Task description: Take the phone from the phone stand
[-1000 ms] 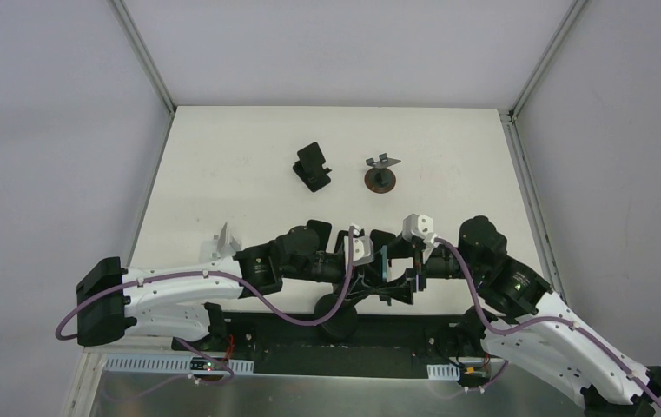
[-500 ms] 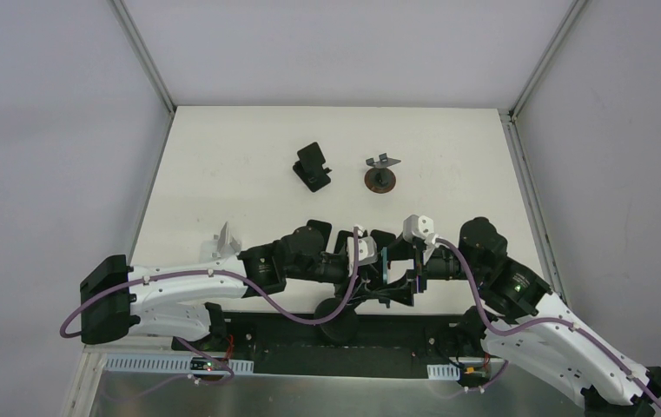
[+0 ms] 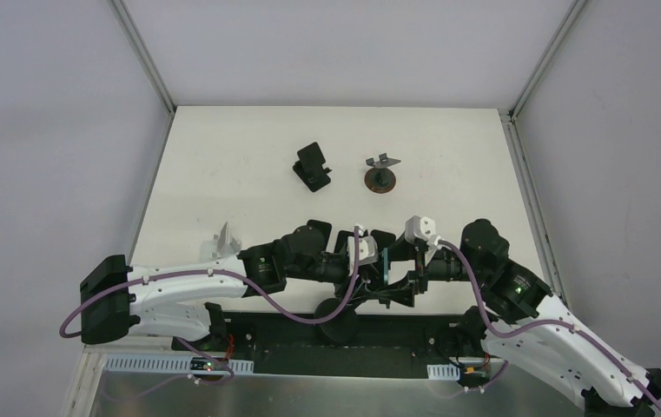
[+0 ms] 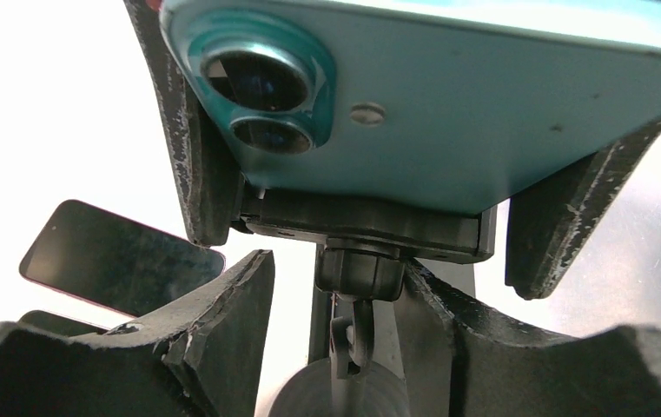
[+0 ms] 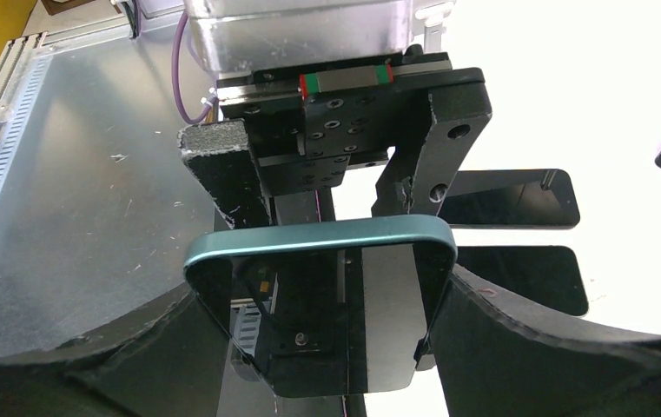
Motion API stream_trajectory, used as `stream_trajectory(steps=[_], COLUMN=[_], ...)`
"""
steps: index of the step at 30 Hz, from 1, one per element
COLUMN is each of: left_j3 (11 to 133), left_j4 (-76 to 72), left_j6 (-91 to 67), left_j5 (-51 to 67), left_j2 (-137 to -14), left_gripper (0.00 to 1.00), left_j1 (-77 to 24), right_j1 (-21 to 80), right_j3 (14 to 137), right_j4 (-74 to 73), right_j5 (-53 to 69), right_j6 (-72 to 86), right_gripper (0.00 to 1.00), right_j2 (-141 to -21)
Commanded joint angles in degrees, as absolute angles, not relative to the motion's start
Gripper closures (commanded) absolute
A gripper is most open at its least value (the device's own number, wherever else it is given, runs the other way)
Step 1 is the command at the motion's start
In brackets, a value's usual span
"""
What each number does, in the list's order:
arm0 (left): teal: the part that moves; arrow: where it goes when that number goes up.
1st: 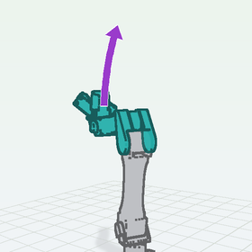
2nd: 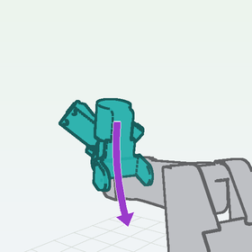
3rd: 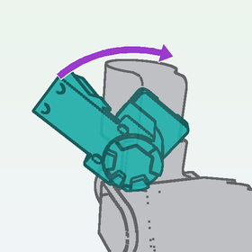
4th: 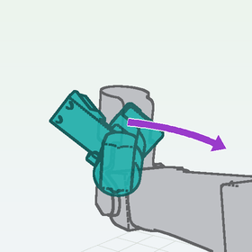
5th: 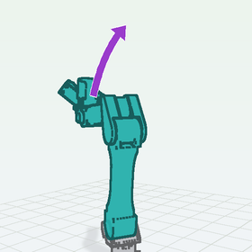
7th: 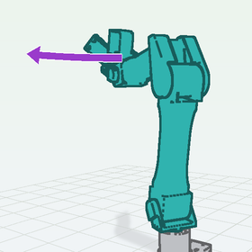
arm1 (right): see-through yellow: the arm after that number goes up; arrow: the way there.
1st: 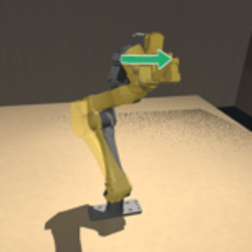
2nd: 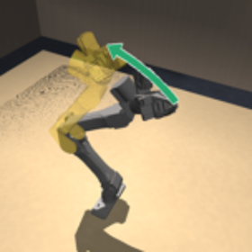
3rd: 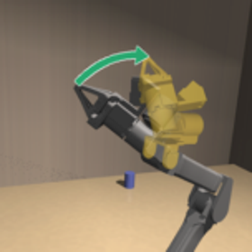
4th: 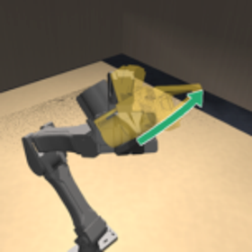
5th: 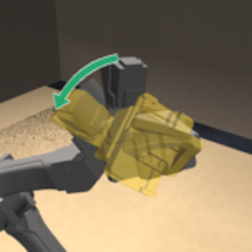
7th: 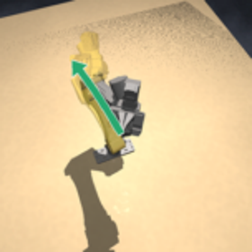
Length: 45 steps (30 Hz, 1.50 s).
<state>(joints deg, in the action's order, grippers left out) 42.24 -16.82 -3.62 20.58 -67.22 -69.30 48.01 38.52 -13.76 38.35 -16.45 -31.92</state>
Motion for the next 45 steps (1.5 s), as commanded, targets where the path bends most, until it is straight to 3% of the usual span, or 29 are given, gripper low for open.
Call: stream_trajectory(steps=[1, 12, 17, 23, 26, 31, 40, 41, 43, 45], left_j3=[45.1, 46.8, 47.4, 48.4, 48.6, 48.2, 46.2, 46.0, 45.6, 45.8], left_j4=[-19.5, -19.5, -19.5, -19.4, -19.5, -19.5, -19.4, -19.4, -19.5, -19.4], left_j6=[-3.2, -1.9, -1.5, -2.0, -2.5, -2.7, -2.3, -2.4, -2.6, -2.8], left_j5=[19.0, 20.8, 21.9, 23.4, 23.4, 23.5, 20.6, 20.4, 20.2, 21.3], left_j2=[-65.7, -66.3, -67.1, -68.4, -68.9, -68.9, -66.8, -66.5, -66.2, -66.3], left_gripper=[0.48, 0.49, 0.55, 0.79, 1.0, 1.0, 1.0, 1.0, 1.0, 1.0], left_j1=[-68.7, -68.8, -68.7, -68.7, -68.8, -68.7, -68.8, -68.7, -68.7, -68.7], right_j1=[48.6, 48.5, 48.5, 48.6, 48.6, 48.5, 48.6, 48.6, 48.5, 48.6], right_j3=[38.5, 38.5, 38.1, 37.9, 38.0, 38.5, 39.5, 39.6, 40.0, 40.2], right_j4=[-11.5, -11.6, -11.7, -11.9, -12.5, -14.9, -17.4, -17.4, -17.3, -17.2], right_j5=[41.4, 42.3, 42.3, 41.9, 41.9, 41.9, 40.8, 40.6, 39.1, 37.1], right_j6=[-14.2, -14.2, -14.2, -14.2, -14.4, -15.6, -20.6, -20.9, -20.9, -20.8], right_gripper=[1.0, 1.0, 1.0, 1.0, 1.0, 1.0, 0.8, 0.81, 1.0, 1.0], right_j2=[-31.2, -31.3, -30.9, -30.4, -30.3, -30.2, -30.5, -30.5, -30.8, -31.1])
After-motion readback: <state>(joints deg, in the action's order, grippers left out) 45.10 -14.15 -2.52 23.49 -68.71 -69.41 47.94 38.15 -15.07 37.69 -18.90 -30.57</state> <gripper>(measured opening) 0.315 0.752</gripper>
